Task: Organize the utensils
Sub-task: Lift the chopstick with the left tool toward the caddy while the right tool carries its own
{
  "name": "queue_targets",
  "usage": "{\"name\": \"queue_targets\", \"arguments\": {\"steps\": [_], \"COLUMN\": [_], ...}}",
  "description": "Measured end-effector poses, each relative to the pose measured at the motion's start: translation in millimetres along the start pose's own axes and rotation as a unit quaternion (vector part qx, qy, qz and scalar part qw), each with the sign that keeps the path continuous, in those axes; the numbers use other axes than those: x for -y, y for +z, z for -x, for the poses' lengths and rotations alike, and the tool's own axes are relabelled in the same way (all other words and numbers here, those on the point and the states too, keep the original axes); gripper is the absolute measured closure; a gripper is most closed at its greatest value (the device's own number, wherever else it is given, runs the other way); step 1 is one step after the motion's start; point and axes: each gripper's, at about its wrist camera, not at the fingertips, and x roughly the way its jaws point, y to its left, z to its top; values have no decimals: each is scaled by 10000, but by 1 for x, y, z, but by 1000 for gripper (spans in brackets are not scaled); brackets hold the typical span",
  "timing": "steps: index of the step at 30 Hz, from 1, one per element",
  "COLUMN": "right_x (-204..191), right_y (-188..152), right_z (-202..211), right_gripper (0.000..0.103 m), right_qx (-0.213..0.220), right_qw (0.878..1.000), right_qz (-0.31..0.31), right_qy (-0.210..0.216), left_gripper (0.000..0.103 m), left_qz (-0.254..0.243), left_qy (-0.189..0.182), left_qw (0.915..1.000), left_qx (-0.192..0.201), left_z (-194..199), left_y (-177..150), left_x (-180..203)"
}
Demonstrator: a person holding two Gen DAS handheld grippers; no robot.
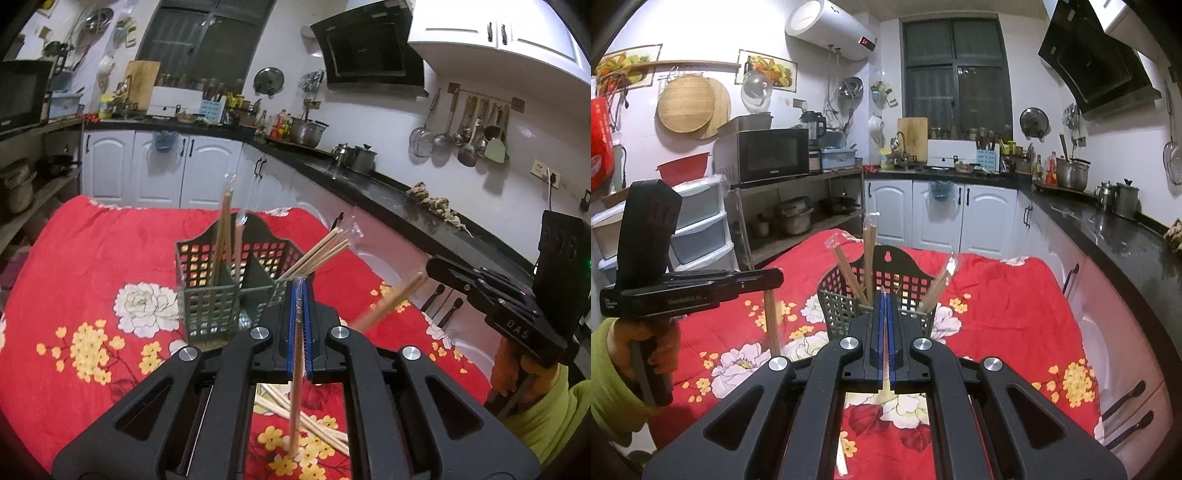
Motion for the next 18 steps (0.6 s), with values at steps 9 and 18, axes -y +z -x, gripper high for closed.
{"name": "queue_targets", "arguments": {"steps": [9,18], "right_x": [0,0], "right_y": [14,32], "right_z": [6,15], "right_gripper": [101,101], "right_qx": [156,485], "right_qw": [9998,9988], "right_qz": [88,80], "right_qy": [-40,54], "left_gripper": [102,102], "left_qz": [-173,-297], "left_qy": [-94,-163], "left_qw": [9996,9980], "left_qx": [184,527], "left_z": [5,17], "left_y": [18,44], "left_x": [15,25]}}
